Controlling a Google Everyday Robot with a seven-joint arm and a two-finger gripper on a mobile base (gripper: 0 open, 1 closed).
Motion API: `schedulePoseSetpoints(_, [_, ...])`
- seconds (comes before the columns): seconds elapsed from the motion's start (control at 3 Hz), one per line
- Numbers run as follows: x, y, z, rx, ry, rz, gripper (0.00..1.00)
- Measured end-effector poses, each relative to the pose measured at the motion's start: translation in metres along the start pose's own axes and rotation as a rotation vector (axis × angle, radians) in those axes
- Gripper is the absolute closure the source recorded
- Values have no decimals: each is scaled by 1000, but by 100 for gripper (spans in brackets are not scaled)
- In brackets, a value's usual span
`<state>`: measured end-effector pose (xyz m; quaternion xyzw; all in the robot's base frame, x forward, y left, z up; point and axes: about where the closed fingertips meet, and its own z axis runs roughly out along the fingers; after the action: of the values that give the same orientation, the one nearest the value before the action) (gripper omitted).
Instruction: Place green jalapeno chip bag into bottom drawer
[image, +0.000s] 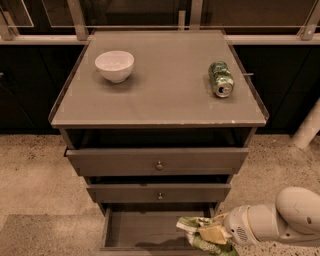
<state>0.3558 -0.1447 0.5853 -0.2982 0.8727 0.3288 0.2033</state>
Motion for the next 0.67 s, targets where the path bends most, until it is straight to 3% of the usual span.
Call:
schedulePoseSetpoints(0.33, [16, -23, 9, -9, -52, 69, 100])
schedulePoseSetpoints(0.67, [49, -71, 43, -7, -109, 183, 100])
